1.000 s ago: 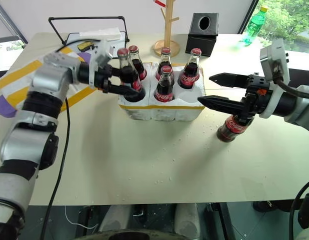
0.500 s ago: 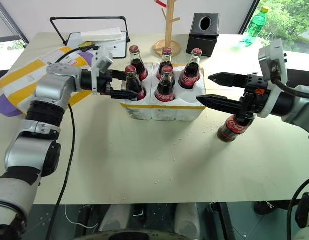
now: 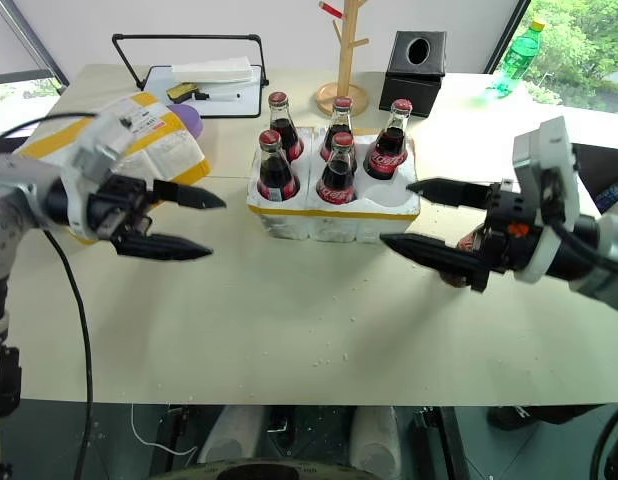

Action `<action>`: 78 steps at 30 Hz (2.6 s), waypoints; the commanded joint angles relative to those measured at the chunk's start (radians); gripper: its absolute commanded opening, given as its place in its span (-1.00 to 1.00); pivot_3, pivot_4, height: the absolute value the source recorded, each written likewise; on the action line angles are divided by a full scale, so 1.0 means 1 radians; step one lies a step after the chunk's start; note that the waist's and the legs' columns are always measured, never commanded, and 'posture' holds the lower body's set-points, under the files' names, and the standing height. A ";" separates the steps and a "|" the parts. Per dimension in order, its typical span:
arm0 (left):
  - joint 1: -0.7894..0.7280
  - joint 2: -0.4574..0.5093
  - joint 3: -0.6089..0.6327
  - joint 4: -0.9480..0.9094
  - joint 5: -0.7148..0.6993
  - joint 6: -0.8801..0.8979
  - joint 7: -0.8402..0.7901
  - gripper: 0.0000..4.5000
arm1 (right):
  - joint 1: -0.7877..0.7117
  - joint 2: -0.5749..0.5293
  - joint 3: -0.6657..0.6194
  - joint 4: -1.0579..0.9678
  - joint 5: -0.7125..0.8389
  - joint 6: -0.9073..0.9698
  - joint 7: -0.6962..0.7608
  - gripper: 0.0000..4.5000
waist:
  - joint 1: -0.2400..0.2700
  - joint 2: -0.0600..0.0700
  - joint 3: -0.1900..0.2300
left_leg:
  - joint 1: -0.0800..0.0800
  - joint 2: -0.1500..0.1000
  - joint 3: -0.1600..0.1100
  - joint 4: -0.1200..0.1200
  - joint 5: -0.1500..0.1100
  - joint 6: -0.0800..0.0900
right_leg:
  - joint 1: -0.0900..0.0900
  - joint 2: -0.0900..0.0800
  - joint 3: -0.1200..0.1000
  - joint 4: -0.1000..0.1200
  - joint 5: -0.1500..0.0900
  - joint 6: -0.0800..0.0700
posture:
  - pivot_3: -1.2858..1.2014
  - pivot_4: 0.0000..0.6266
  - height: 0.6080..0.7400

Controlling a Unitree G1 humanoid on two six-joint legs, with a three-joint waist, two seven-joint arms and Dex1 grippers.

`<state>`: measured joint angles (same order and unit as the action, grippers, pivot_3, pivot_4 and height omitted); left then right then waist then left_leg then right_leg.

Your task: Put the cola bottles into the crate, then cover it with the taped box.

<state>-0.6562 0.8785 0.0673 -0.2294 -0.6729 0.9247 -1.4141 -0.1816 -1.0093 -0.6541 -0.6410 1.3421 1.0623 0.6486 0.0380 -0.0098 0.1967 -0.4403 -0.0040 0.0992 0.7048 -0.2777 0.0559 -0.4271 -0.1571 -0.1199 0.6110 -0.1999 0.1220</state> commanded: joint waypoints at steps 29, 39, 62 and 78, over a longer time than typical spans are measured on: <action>-0.049 -0.129 -0.076 -0.008 -0.024 -0.076 0.189 0.98 | 0.569 0.346 -0.141 0.022 -0.330 -0.281 -0.360 1.00 | 0.001 0.002 -0.002 | 0.001 0.001 0.000 -0.001 0.000 0.000 | 0.000 0.003 0.003 0.001 0.000 0.000 | 0.03 -0.52 1.00; -0.041 -0.121 -0.068 -0.042 -0.043 -0.057 0.221 0.98 | 0.424 0.373 -0.009 0.148 -0.421 -0.322 -0.352 1.00 | 0.000 0.002 -0.003 | 0.001 0.001 0.001 -0.001 0.000 0.000 | -0.001 0.004 0.004 0.001 0.000 0.000 | 0.03 -0.52 1.00; -0.038 -0.086 -0.055 -0.056 -0.068 -0.057 0.259 1.00 | 0.218 0.408 0.132 0.290 -0.521 -0.371 -0.269 0.28 | -0.002 0.003 -0.003 | 0.002 0.001 0.002 -0.001 0.000 0.000 | 0.000 0.004 0.004 0.001 0.000 0.000 | 0.03 -0.52 1.00; -0.011 -0.100 -0.037 -0.064 -0.076 -0.072 0.309 1.00 | -0.177 0.237 0.152 0.154 -0.230 -0.294 -0.249 0.28 | -0.002 0.009 -0.001 | 0.003 0.002 0.003 -0.004 0.001 -0.001 | -0.002 0.004 0.006 0.001 0.000 0.000 | 0.03 -0.52 1.00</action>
<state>-0.6636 0.7743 -0.0050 -0.2612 -0.7333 0.8686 -1.1092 -0.3147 -0.7579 -0.5094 -0.4525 1.0857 0.7811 0.4068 0.0359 -0.0009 0.1960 -0.4377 -0.0025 0.1028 0.7012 -0.2768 0.0548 -0.4292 -0.1528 -0.1140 0.6122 -0.2001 0.1217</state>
